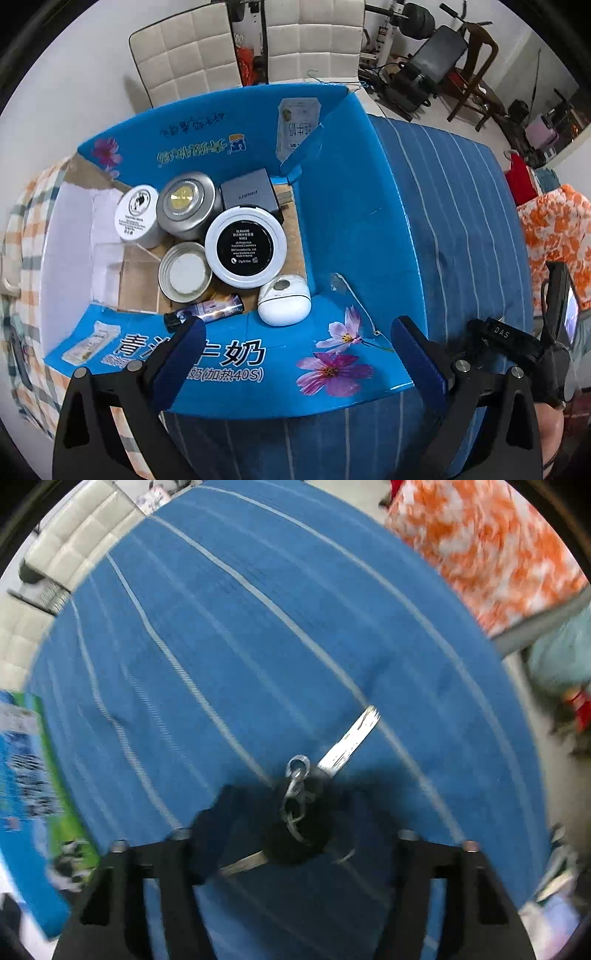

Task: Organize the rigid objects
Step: 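Grasp the black-fob key on the table with the right tool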

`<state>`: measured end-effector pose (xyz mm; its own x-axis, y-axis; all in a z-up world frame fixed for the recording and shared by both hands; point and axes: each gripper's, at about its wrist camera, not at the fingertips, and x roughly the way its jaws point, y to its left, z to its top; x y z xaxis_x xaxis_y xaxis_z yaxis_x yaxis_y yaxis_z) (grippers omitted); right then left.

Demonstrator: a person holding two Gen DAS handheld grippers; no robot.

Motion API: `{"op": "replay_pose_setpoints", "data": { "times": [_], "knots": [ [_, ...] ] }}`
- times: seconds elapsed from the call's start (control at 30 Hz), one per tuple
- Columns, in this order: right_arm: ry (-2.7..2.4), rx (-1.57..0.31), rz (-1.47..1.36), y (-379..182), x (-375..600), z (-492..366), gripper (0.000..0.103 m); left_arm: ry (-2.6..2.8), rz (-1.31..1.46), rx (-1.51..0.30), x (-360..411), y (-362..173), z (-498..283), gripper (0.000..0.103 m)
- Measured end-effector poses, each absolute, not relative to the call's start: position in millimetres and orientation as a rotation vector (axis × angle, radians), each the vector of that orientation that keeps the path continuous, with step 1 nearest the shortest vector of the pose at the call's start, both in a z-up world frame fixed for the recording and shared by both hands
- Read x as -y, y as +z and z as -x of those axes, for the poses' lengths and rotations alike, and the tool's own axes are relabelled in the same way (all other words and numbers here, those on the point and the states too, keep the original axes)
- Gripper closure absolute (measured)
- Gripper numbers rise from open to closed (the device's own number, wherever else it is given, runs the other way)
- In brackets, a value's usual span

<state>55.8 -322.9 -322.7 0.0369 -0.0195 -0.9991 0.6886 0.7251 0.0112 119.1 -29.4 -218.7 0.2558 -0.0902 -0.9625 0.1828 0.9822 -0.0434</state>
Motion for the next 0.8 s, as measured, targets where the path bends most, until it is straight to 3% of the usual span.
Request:
{"op": "replay_pose_setpoints", "data": {
  "times": [0.03,0.33,0.8],
  "knots": [
    [-0.578,-1.451,-0.571,-322,320,-57,0.069,-0.186,-0.086,-1.3,30,-218,-119,0.0],
    [-0.423,-1.398,-0.49,-277,278,-38,0.07,-0.2,-0.102,-1.273,21,-208,-110,0.0],
    [-0.171,-1.133,-0.323,-116,196,-38,0.07,-0.181,-0.018,-1.216,-22,-151,-95,0.0]
  ]
}}
